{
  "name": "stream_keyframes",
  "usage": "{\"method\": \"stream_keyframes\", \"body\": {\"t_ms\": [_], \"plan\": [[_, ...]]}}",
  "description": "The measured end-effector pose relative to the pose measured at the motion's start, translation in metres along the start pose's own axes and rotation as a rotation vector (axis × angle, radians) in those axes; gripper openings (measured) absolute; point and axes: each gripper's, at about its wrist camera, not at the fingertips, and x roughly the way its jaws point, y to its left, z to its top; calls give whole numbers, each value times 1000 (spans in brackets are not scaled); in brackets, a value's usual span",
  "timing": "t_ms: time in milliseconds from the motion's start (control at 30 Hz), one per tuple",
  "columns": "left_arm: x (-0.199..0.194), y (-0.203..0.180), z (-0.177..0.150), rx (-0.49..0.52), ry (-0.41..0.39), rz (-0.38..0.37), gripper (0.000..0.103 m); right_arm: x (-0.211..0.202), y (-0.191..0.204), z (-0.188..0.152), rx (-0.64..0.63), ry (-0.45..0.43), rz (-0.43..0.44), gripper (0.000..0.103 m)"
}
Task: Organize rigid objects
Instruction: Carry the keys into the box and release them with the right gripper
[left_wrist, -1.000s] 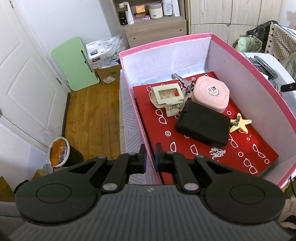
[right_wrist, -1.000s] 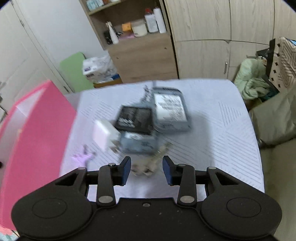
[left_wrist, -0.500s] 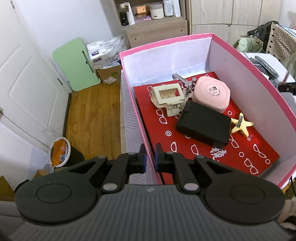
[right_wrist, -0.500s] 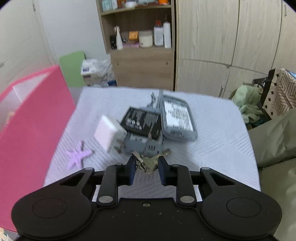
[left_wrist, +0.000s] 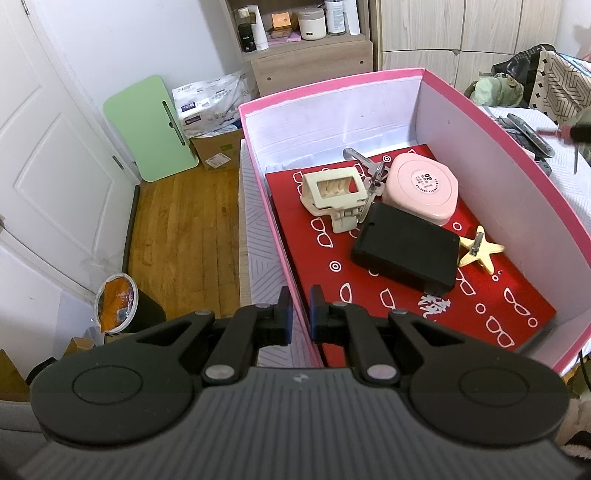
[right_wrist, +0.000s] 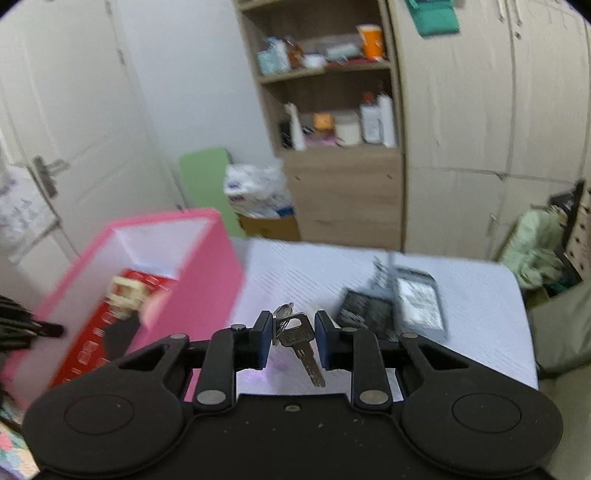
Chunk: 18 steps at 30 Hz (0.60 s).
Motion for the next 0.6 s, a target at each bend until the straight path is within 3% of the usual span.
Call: {"method": "stream_keyframes", "body": {"t_ms": [133, 267, 367, 600], "plan": [[0, 0, 0, -2, -1, -2, 8, -21, 24, 17, -31, -57, 107, 29], [0, 0, 0, -4, 0, -3, 8, -31, 55, 27, -80, -58, 304, 29], [0, 1, 1, -7, 1, -2, 8, -18, 82, 26, -126, 4, 406, 29], [0, 1, 1, -14, 5, -2, 7, 52, 143, 12, -185, 220, 530, 29]]}}
